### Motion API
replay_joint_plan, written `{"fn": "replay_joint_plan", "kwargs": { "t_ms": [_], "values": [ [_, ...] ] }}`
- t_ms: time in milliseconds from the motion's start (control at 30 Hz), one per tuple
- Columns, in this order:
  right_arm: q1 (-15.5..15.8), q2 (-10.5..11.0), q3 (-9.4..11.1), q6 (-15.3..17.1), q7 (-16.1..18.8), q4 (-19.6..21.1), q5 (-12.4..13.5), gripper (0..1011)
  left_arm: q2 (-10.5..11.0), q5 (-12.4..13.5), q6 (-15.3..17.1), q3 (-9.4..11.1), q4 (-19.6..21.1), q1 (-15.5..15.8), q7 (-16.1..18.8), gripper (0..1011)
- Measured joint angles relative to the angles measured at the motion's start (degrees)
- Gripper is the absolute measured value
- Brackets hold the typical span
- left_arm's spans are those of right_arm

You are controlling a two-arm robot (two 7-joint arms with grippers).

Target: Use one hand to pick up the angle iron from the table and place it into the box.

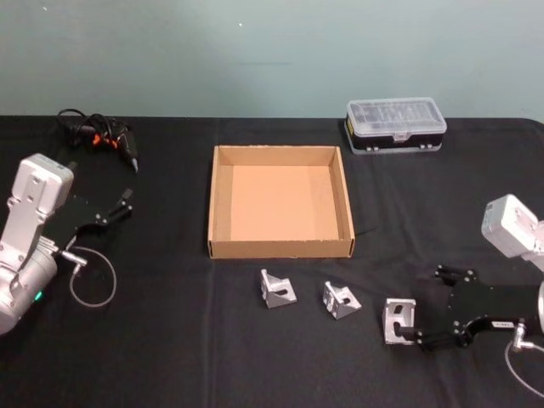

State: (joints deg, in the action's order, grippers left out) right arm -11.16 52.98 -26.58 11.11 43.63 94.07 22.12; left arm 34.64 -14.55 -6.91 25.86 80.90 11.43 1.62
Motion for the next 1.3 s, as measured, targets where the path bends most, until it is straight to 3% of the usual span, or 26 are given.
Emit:
{"fn": "replay_joint_plan", "kwargs": {
  "t_ms": [333, 1033, 1300],
  "values": [
    [-3.18, -2.74, -2.38, 0.83, 0.37, -2.73, -0.55, 1003, 0.00, 0.00, 0.00, 0.00, 0.00, 0.00, 0.00, 1011],
    [-3.78, -3.33, -3.27, 1.43, -0.79, -4.20, -0.76, 1000, 0.00, 0.00, 0.00, 0.00, 0.00, 0.00, 0.00, 1011],
    [-3.75, -3.29, -3.21, 1.43, -0.84, -4.14, -0.68, 820, 0.00, 0.00, 0.00, 0.00, 0.00, 0.00, 0.00, 1011]
  ]
}}
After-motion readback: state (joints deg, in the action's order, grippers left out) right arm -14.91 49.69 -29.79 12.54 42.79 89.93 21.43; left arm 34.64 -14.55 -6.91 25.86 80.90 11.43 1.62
